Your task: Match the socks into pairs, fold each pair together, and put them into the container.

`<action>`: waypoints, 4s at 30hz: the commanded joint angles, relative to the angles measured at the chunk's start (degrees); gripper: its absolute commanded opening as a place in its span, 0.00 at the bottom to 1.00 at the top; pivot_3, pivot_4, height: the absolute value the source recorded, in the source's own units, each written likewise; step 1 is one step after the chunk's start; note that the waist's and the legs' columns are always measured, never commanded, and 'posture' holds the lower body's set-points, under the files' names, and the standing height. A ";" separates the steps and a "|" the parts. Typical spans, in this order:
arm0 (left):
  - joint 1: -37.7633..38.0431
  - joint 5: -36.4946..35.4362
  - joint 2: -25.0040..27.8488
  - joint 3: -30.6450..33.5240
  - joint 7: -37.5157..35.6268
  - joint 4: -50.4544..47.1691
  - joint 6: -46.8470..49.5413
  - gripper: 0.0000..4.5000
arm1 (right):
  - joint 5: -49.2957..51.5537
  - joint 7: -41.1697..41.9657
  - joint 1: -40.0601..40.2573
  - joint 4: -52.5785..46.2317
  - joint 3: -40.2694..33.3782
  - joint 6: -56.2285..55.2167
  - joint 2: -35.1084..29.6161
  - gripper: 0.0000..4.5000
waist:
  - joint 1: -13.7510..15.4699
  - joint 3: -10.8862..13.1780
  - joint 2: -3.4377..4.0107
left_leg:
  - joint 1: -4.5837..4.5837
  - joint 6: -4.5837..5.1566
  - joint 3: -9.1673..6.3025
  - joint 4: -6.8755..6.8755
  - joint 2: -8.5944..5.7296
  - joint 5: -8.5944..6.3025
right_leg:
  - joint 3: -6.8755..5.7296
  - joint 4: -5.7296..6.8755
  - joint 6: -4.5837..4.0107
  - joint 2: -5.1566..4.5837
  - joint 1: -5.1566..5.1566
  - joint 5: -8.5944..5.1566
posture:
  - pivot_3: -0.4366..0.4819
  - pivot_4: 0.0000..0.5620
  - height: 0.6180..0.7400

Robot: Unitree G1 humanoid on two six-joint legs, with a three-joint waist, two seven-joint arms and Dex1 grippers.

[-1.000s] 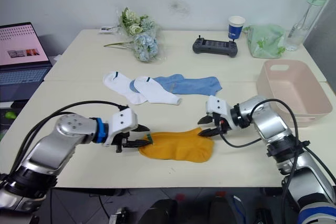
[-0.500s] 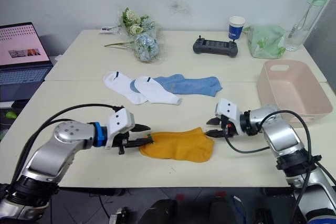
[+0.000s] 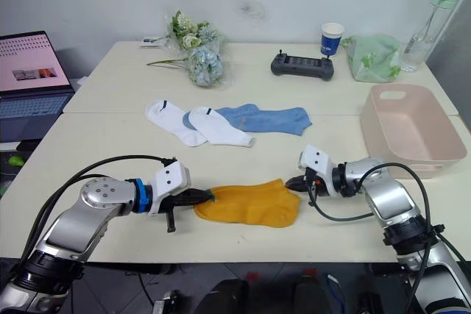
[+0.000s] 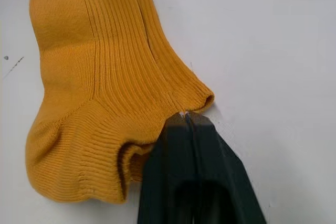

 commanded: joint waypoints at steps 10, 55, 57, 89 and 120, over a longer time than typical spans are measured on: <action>5.25 -4.58 1.96 7.47 1.86 -8.29 4.98 0.00 | 4.80 1.89 -2.91 -3.52 -2.29 2.69 0.90 0.00 | -0.09 0.00 0.00 | 0.00 0.00 -0.03 -0.01 0.01 0.00 | 0.00 0.00 0.00 0.00 0.00 0.00 | 0.48 0.27 1.00; 5.72 -10.42 -0.73 8.87 1.87 -2.21 9.89 0.49 | 5.14 -0.36 -3.34 -7.91 0.44 5.55 2.57 0.00 | 0.02 0.00 0.01 | 0.01 0.00 -0.03 -0.01 0.00 0.00 | 0.00 -0.01 0.00 -0.02 0.00 0.00 | 0.48 0.27 1.00; 5.40 -10.17 -0.79 8.55 1.71 -1.52 9.61 0.49 | 5.23 -0.43 -3.28 -8.19 0.47 5.77 2.57 0.00 | -0.05 0.00 0.01 | 0.01 0.00 -0.03 -0.02 0.00 0.00 | 0.00 -0.01 0.00 -0.02 0.00 0.00 | 0.48 0.27 1.00; 5.52 -9.98 0.10 8.31 0.20 -0.80 8.83 0.12 | 5.40 -1.03 -2.39 -9.62 0.85 6.15 2.38 0.00 | 0.00 0.00 0.01 | 0.01 0.00 -0.04 -0.02 0.00 0.00 | -0.01 -0.01 0.00 -0.02 0.00 0.00 | 0.48 0.27 1.00; 6.99 -8.73 1.70 10.35 1.40 -6.79 4.52 0.01 | 8.24 -0.53 -2.29 -12.05 -0.57 7.57 0.71 0.00 | 0.11 0.00 0.01 | 0.00 0.00 -0.04 -0.02 0.00 0.00 | -0.01 -0.03 0.00 -0.04 0.00 0.00 | 0.48 0.27 1.00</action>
